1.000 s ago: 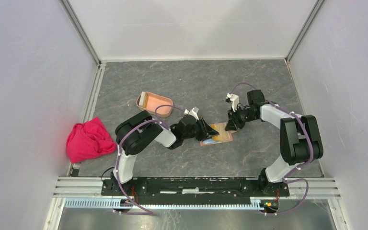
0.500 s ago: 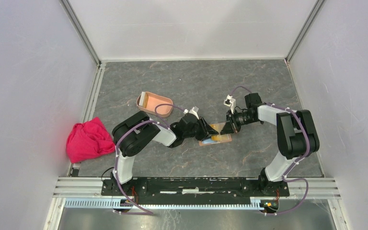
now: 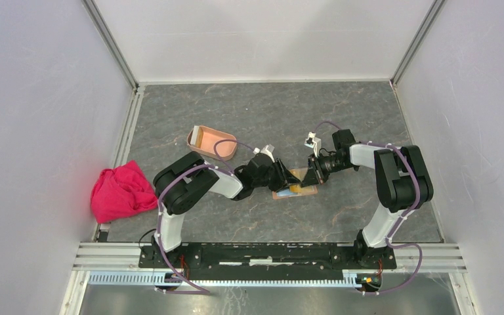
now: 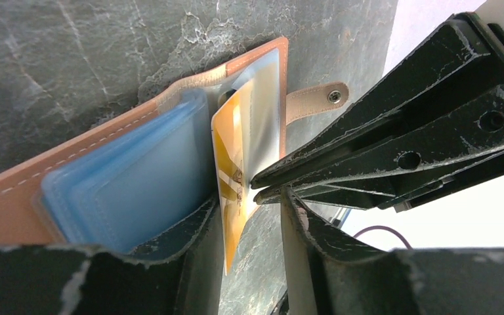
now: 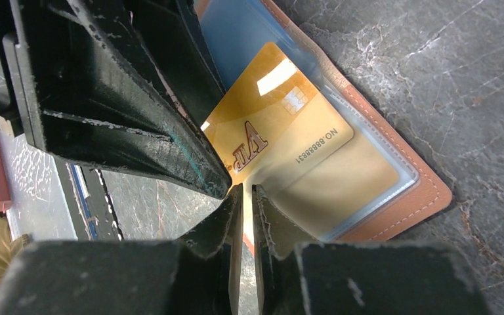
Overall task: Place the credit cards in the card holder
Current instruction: Insert the credit card into the card holder.
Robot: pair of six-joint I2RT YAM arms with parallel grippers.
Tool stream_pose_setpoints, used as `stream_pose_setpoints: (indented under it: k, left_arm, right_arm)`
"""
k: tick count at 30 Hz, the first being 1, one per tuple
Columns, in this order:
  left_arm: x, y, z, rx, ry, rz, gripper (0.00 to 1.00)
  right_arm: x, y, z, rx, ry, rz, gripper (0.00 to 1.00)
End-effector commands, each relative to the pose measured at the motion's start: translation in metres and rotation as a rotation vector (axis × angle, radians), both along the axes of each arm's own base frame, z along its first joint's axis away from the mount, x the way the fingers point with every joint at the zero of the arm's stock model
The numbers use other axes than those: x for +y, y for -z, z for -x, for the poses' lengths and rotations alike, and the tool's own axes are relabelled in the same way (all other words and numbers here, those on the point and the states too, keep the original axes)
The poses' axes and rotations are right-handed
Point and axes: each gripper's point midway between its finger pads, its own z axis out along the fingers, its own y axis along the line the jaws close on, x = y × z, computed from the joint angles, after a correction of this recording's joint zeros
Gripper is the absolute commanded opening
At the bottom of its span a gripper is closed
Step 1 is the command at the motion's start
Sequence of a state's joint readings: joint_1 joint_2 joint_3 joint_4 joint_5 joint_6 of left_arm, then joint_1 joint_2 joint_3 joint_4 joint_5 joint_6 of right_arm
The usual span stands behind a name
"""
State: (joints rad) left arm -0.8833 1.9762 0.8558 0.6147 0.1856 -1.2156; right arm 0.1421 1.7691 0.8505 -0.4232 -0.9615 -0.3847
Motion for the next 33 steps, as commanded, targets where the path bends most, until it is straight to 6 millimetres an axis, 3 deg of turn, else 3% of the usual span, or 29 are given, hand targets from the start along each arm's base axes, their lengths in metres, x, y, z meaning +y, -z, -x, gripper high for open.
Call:
stream_pose_setpoints:
  k: [1, 13, 24, 33]
  left_arm:
    - [0.005, -0.004, -0.005, -0.067, 0.021, -0.079, 0.44]
    - [0.018, -0.013, -0.009, -0.108, 0.027, -0.175, 0.49]
    - [0.029, -0.018, -0.008, -0.124, 0.022, -0.236, 0.47]
    - [0.018, -0.015, -0.007, -0.109, 0.060, -0.227, 0.43]
  right_arm:
    - [-0.008, 0.015, -0.006, -0.009, 0.014, 0.080, 0.16]
    - [-0.009, 0.017, -0.007, -0.007, 0.013, 0.091, 0.15]
    - [-0.008, 0.016, -0.007, -0.011, 0.008, 0.094, 0.16]
    - [-0.006, 0.012, -0.007, -0.029, -0.006, 0.085, 0.17]
